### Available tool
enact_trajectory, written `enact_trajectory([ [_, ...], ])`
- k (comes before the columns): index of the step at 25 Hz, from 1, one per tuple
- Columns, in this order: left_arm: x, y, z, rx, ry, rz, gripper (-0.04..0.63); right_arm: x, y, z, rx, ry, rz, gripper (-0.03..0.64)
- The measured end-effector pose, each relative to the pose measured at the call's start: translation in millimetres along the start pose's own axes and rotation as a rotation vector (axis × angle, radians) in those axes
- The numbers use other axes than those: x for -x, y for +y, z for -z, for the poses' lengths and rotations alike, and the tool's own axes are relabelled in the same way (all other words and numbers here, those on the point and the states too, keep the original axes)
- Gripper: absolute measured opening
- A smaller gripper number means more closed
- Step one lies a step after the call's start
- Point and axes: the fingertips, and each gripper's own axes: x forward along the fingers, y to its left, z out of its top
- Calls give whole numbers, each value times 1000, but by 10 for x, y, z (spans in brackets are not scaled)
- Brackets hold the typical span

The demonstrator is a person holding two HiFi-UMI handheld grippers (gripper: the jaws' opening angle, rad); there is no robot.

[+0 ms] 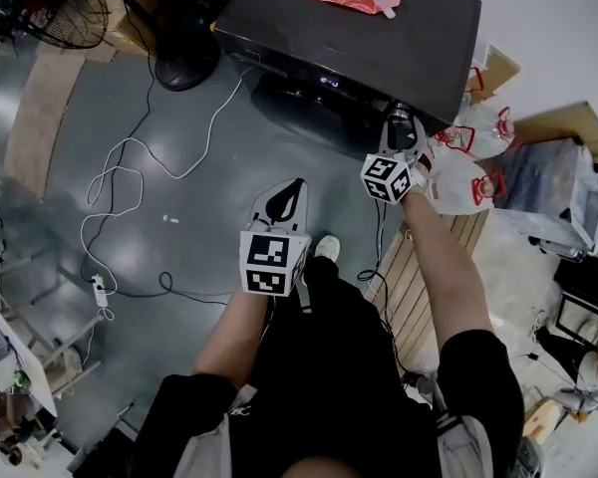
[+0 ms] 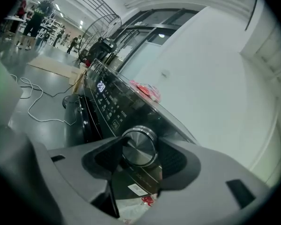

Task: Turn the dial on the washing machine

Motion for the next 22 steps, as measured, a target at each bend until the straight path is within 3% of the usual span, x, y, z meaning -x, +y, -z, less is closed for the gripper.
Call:
enact_trajectory([
  [3, -7, -7, -23, -3, -2, 5, 9, 43, 7, -29, -74, 4, -37, 259],
  [6, -11, 12, -63, -4, -10, 6, 9, 184, -22, -93, -199, 11, -53, 244],
  [10, -40, 56, -153, -12, -25, 11, 9, 527, -110, -229, -416, -4, -66, 3],
  [16, -49, 60, -447, -30, -74, 34, 9, 1143, -191, -802, -643, -131, -161, 0],
  [22, 50, -32, -916, -82, -145, 80, 9, 1728, -675, -1450, -725, -292, -120, 0],
])
